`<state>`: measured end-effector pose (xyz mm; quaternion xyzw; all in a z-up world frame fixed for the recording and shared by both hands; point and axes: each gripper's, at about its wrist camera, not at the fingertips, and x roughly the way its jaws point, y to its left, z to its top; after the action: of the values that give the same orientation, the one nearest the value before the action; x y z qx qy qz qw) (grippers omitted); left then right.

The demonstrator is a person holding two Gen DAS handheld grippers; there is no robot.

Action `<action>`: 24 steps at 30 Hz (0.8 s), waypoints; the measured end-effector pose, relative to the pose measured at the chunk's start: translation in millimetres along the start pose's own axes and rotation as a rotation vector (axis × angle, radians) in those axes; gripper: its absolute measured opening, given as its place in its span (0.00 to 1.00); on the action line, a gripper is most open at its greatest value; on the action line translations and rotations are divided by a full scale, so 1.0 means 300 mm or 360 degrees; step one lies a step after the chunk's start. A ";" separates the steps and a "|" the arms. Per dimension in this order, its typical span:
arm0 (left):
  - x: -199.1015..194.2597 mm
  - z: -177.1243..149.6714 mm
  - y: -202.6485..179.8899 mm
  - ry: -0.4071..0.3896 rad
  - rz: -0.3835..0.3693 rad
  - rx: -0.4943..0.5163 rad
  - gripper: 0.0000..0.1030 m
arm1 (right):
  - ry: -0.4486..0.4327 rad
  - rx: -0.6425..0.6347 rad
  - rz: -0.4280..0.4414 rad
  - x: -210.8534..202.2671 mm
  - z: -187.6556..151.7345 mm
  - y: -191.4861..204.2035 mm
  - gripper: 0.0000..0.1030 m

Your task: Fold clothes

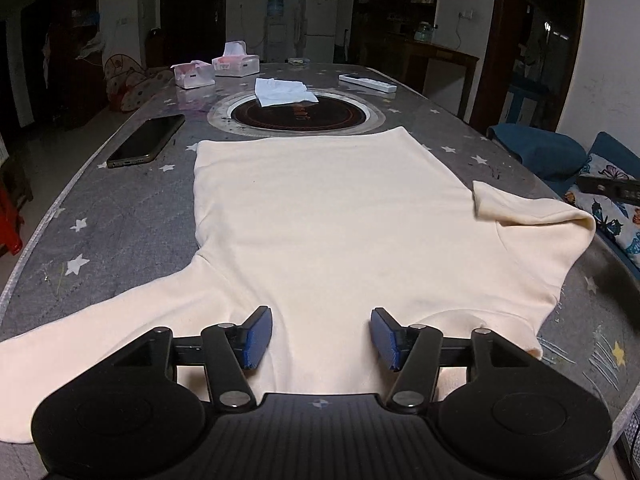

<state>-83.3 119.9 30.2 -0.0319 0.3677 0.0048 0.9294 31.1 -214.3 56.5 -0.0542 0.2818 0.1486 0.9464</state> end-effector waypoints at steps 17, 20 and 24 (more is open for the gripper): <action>-0.019 -0.032 -0.036 -0.0018 0.0026 -0.0024 0.76 | 0.0086 -0.0394 0.0392 0.123 -0.025 0.341 0.34; -0.024 -0.039 -0.040 -0.0021 0.0028 -0.0018 0.77 | 0.0084 -0.0468 0.0337 0.160 -0.036 0.379 0.32; -0.030 -0.041 -0.035 -0.0023 0.0021 -0.0028 0.77 | 0.0044 -0.0430 0.0275 0.146 -0.032 0.351 0.05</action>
<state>-98.0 108.9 27.9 -0.0376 0.3610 0.0146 0.9317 28.2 -105.0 22.5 -0.1587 0.2758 0.2651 0.9102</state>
